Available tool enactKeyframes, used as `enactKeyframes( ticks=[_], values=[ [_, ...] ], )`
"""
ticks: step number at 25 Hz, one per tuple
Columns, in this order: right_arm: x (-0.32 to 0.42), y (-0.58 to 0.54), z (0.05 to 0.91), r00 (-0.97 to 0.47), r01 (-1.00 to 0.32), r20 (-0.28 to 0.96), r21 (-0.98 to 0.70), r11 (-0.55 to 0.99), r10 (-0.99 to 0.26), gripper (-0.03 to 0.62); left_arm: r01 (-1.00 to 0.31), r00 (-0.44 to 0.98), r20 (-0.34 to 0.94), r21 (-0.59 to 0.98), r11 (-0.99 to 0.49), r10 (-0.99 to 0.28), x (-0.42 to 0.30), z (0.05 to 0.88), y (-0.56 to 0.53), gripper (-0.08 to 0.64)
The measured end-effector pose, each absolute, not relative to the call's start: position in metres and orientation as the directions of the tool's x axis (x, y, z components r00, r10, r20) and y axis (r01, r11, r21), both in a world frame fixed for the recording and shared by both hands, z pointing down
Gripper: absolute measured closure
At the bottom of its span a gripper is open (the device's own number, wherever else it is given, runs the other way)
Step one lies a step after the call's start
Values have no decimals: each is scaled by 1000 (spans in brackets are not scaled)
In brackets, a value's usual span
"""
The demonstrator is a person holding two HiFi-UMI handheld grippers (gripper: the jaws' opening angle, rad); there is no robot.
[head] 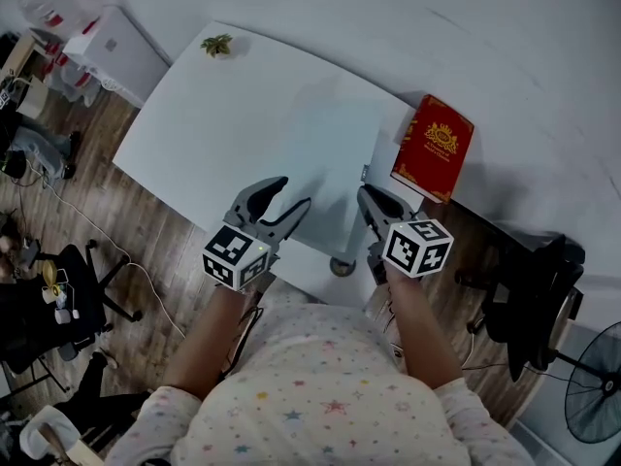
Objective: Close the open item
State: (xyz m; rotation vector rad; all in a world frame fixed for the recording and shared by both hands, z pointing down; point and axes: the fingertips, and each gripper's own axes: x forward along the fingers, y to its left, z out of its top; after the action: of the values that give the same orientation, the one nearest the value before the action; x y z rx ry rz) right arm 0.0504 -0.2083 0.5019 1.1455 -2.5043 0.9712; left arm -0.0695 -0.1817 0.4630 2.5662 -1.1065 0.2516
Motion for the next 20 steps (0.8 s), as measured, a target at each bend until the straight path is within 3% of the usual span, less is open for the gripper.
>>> enactKeyframes(
  ticks=[10, 20],
  values=[
    [64, -202, 521, -649, -755, 474, -494, 431, -594, 557, -829, 559, 399, 253, -499, -727, -119, 528, -211, 350],
    [71, -196, 534, -634, -768, 498, -498, 403, -591, 557, -842, 538, 520, 292, -453, -664, -129, 586, -218, 339]
  ],
)
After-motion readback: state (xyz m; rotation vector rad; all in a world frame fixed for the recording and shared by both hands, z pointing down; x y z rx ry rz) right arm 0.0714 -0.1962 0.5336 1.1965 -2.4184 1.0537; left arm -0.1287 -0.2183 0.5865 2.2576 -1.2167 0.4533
